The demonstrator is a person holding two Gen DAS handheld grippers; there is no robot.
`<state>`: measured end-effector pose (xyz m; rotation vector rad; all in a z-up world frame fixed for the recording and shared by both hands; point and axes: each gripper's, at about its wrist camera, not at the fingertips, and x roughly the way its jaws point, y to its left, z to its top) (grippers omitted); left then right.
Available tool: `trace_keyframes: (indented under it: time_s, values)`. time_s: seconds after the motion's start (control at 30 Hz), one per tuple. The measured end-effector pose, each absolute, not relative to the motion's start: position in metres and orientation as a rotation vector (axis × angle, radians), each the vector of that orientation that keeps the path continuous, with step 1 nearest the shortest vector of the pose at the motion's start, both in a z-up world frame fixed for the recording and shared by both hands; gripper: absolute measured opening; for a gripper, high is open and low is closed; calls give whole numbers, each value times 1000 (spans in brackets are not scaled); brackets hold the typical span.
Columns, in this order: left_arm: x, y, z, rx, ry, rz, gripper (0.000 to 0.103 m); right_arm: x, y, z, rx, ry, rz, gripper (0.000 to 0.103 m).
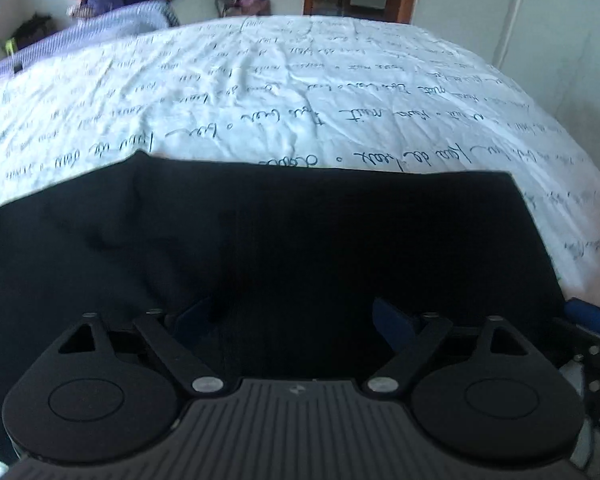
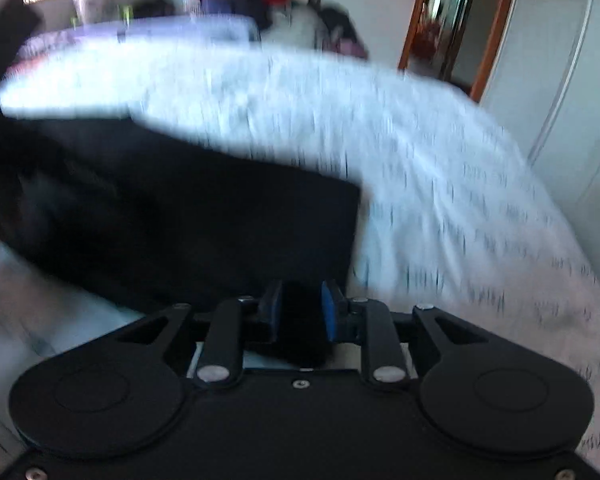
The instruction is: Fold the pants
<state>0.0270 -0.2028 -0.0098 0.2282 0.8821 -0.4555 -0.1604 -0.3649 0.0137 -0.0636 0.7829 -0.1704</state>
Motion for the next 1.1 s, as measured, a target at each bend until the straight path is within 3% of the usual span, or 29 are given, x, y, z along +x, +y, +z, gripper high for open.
trace_keyframes:
  time_s: [0.07,0.27,0.37,0.5,0.6,0.67,0.8,0.9,1.1]
  values:
    - [24,-202,-6,248,869,-460,90,-175,-367,31,-37,741,-200,22]
    - [15,-170,20,252,825,-421,90,-216,-339,110,-242,474,-269,45]
    - [4,-133,36,220,788,-396,91,-228,-313,143,-349,294,-256,49]
    - [-11,-74,45,237,778,-300,92,-233,-312,180,-96,138,16,60]
    - [-23,-23,50,257,795,-212,92,-224,-317,188,151,176,225,68]
    - [-30,11,54,284,818,-145,92,-208,-319,184,284,308,356,80]
    - [-43,65,66,318,831,-55,92,-176,-306,156,465,469,551,84]
    - [-40,85,74,261,784,-39,97,-151,-264,134,254,517,429,84]
    - [-3,100,61,127,771,73,97,-101,-156,89,-196,481,328,84]
